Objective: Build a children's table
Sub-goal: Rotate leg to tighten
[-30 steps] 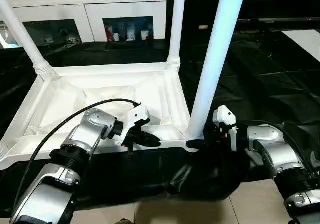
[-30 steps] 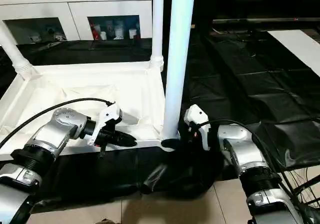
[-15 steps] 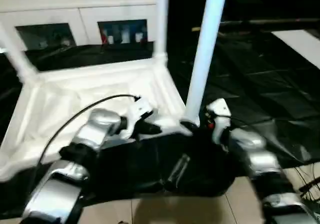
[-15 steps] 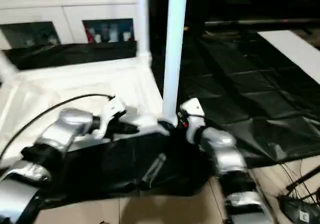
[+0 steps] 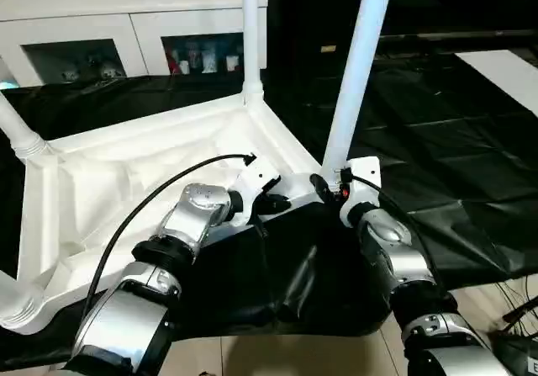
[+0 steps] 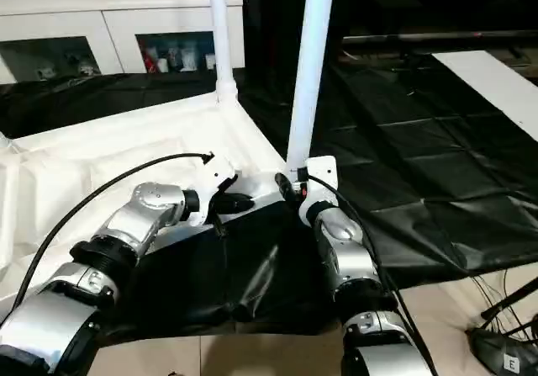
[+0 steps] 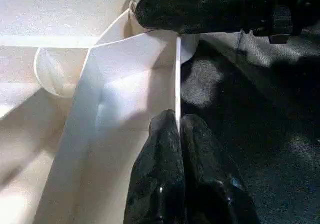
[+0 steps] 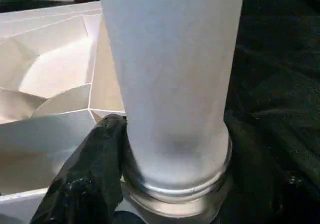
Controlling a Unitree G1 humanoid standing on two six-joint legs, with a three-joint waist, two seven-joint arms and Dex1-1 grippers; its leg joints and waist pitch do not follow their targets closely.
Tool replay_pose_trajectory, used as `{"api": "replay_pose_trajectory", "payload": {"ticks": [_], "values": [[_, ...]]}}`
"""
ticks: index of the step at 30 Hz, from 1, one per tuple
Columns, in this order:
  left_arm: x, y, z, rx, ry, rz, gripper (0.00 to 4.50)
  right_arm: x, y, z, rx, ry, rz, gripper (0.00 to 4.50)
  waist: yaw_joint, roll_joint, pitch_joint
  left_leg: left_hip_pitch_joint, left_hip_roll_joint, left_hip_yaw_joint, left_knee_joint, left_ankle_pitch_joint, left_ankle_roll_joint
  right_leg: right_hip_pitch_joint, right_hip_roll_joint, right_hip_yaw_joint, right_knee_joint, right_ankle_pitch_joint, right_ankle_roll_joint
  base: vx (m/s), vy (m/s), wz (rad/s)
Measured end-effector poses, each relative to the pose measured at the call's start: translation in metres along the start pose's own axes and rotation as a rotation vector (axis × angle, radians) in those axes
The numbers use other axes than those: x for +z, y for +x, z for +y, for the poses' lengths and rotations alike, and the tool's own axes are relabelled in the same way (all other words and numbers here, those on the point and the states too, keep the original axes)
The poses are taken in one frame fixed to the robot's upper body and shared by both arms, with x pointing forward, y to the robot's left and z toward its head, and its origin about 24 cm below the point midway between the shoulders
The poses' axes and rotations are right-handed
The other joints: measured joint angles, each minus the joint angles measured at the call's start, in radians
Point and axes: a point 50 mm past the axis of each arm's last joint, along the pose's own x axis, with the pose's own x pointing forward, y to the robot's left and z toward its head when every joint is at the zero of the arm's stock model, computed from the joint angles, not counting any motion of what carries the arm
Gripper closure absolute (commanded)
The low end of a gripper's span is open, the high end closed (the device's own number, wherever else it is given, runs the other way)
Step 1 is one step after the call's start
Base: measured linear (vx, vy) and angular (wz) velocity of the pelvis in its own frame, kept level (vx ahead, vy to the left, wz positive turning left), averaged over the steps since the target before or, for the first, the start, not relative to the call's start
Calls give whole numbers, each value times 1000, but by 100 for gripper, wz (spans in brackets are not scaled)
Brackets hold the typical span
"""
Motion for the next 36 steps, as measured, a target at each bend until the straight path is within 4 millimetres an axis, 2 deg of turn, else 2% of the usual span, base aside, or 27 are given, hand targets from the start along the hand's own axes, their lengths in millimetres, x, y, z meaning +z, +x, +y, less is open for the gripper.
{"api": "replay_pose_trajectory", "payload": {"ticks": [1,2,3,6,9,11,13,14,18,21,25,29,31,33,36], "values": [[0,0,0,-1,3,-2,450,0,0,0,-2,4,-10,127,1,0,0,0,0,0,-1,0,0,0,0,-1,0,0,0,0,0,0],[0,0,0,-1,6,-3,450,1,0,1,0,10,-22,127,1,1,0,0,0,0,-2,0,0,-1,0,-1,0,0,0,0,0,0],[1,0,0,-3,9,-4,450,2,0,1,0,9,-28,103,1,2,1,0,0,0,-2,0,0,-1,0,-1,0,0,0,0,0,0],[1,1,0,-9,14,-7,450,3,0,0,-4,-6,-33,77,2,3,2,-1,0,0,-3,0,0,-1,0,-1,0,0,0,0,0,0],[3,2,-1,-14,31,-15,450,12,-3,-6,1,-67,-75,77,6,3,2,-2,0,0,-3,0,0,-1,0,-1,-1,-1,1,0,0,0],[5,4,-4,-28,54,-22,450,24,-9,-10,49,-104,-135,77,13,3,2,-3,0,0,-3,0,0,-1,0,0,-2,-2,4,0,0,0],[8,8,-8,-37,81,-61,450,30,-22,-21,96,-124,-174,77,32,4,2,-5,0,0,-5,0,0,-1,0,0,-5,-3,5,0,0,0],[8,8,-8,-34,86,-73,406,30,-27,-25,107,-126,-179,71,34,4,2,-6,0,1,-6,0,1,-1,0,0,-6,-3,5,0,0,0],[15,11,-10,-20,63,-153,386,35,-40,-33,124,-115,-227,71,32,4,2,-16,1,0,0,3,6,-6,0,-2,-5,-3,5,0,0,0],[28,13,-11,-21,34,-237,360,40,-54,-41,145,-122,-263,71,32,5,3,-17,1,0,0,2,7,-7,-1,-2,-5,-3,5,0,0,0],[40,4,-4,-5,21,-324,325,37,-70,-55,132,-107,-257,71,28,8,3,-16,1,0,0,2,7,-6,0,-2,-5,-3,5,0,0,0],[49,-10,-5,-43,-22,-437,294,32,-90,-62,214,-77,-212,71,29,11,3,-15,2,0,0,2,7,-6,0,-3,-5,-3,5,0,0,0],[45,-20,-8,-76,-46,-461,281,27,-102,-62,293,-88,-162,71,29,14,2,-15,2,0,-1,2,6,-6,0,-3,-5,-3,5,0,0,0],[34,-35,-12,-115,-77,-455,272,16,-115,-58,403,-101,-83,71,29,15,2,-15,3,0,-1,2,7,-6,1,-4,-6,-3,5,0,0,0],[16,-47,-17,-153,-120,-409,240,2,-120,-49,492,-64,-15,71,28,18,4,-15,4,-1,0,1,4,-6,1,-4,-5,-3,5,0,0,0]]}}
